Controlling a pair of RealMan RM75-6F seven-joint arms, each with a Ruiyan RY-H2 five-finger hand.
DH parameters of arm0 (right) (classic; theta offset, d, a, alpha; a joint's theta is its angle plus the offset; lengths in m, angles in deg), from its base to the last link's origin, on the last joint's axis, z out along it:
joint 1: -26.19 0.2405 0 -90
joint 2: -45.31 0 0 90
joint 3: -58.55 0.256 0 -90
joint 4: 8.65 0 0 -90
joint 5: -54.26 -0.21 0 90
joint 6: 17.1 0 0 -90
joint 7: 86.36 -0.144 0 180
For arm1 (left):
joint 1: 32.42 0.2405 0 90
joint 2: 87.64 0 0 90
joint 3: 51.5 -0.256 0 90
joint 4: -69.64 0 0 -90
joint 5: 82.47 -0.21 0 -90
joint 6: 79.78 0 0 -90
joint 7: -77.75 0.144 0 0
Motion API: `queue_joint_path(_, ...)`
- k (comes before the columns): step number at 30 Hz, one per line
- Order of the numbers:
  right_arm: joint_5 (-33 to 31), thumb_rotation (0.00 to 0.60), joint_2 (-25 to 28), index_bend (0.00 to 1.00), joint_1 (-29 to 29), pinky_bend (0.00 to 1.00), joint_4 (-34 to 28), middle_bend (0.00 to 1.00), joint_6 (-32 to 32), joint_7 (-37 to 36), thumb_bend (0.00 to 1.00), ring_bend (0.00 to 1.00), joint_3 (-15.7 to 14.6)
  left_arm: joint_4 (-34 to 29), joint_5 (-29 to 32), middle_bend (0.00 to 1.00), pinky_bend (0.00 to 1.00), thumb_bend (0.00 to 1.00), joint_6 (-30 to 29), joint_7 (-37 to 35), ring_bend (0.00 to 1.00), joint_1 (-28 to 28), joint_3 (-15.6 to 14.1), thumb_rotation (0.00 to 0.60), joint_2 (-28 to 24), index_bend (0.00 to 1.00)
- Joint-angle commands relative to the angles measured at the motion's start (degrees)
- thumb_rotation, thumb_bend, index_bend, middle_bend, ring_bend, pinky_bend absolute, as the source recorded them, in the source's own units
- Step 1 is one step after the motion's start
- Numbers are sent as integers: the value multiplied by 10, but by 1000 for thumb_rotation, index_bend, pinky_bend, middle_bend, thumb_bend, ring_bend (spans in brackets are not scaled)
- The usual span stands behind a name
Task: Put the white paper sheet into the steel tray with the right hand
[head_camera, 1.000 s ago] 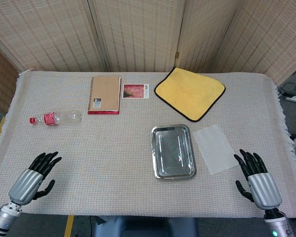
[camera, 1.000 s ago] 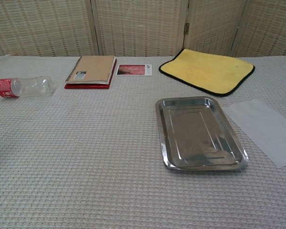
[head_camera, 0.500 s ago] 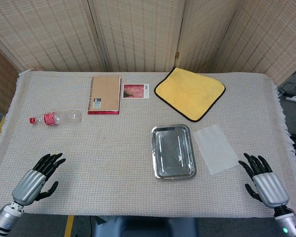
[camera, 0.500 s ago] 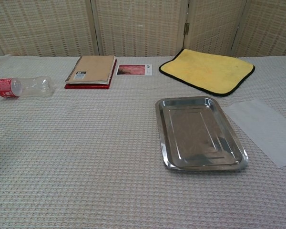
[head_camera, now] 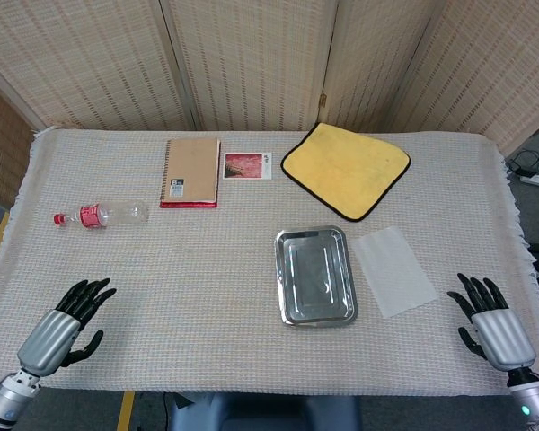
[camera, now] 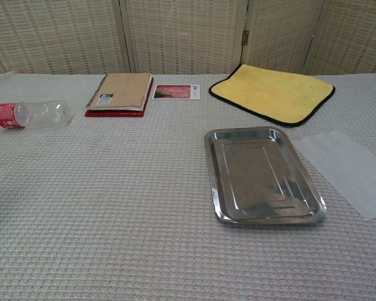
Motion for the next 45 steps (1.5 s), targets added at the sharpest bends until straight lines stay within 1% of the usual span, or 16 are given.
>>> queue_joint_path(1,-17,600,-33,301,8,0,28,0,-23,-23,442,0,7,2,4,0,0,580,5,-3,0,-2,2,600,0,0)
queue_joint_path(3,-15,600,-47,320,16,0,41,0,-32,-25,443,0,7,5,12,0,0,580,12,-2,0,-3,4,600,2,0)
queue_joint_path(5,-10,600,-63,323,19,0,62,1,-27,-14,442,0,9,6,15,0,0,580,18,1,0,-4,4,600,3,0)
queue_joint_path(10,-10,600,-87,325,23,0,95,1,-27,-12,442,0,10,7,19,0,0,580,18,-2,0,-4,6,600,3,0)
queue_joint_path(14,-10,600,-102,333,31,0,132,0,-31,5,442,0,12,6,24,0,0,580,21,-7,0,-4,6,600,1,0)
queue_joint_path(17,-8,600,-120,350,36,0,162,4,-22,4,442,0,18,7,22,0,0,580,22,-10,0,-5,6,600,0,0)
queue_joint_path(23,-24,600,-151,352,46,0,209,0,-57,4,442,0,18,9,20,0,0,580,23,-12,0,-6,5,600,0,0)
queue_joint_path(28,-33,600,-164,333,51,0,219,0,-69,8,442,0,21,14,20,0,0,580,22,-22,0,-7,6,600,0,0)
queue_joint_path(33,-39,600,-174,251,55,0,227,0,-76,13,442,0,22,16,22,0,0,580,21,-30,0,-8,7,600,-1,0)
queue_joint_path(37,-44,600,-180,207,62,0,231,0,-90,24,442,0,22,18,23,0,0,580,19,-34,0,-8,8,600,-1,0)
queue_joint_path(45,-54,600,-191,176,80,0,238,0,-122,50,442,0,26,22,26,0,0,581,13,-35,0,-6,12,600,2,0)
